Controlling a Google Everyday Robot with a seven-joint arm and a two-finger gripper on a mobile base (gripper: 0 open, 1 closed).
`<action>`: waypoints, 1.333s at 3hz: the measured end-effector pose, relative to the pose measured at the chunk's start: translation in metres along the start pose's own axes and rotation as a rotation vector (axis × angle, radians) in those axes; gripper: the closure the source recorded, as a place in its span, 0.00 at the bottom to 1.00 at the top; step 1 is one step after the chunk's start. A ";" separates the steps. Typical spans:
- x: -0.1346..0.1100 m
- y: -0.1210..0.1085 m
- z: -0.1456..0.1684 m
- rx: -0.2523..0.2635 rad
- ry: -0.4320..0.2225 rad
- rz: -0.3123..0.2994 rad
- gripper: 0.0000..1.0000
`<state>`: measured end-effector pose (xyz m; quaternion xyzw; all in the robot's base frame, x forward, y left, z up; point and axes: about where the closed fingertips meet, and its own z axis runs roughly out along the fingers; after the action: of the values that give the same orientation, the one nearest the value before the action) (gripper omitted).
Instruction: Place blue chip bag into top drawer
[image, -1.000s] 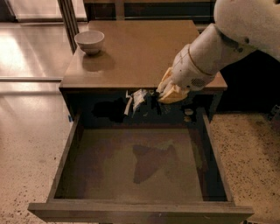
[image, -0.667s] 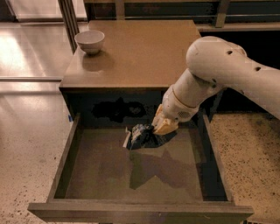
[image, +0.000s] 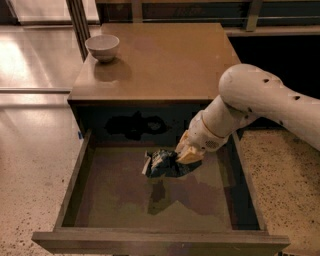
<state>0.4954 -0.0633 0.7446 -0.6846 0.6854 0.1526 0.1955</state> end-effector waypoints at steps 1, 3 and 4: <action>0.028 0.015 0.062 -0.075 -0.063 0.069 1.00; 0.047 0.025 0.103 -0.136 -0.103 0.117 1.00; 0.047 0.025 0.103 -0.136 -0.103 0.117 0.80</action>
Offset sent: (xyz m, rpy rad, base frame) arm -0.0094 0.0044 -0.0556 0.0548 0.0776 -0.0179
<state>0.4768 -0.0550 0.6308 -0.6465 0.7011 0.2451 0.1744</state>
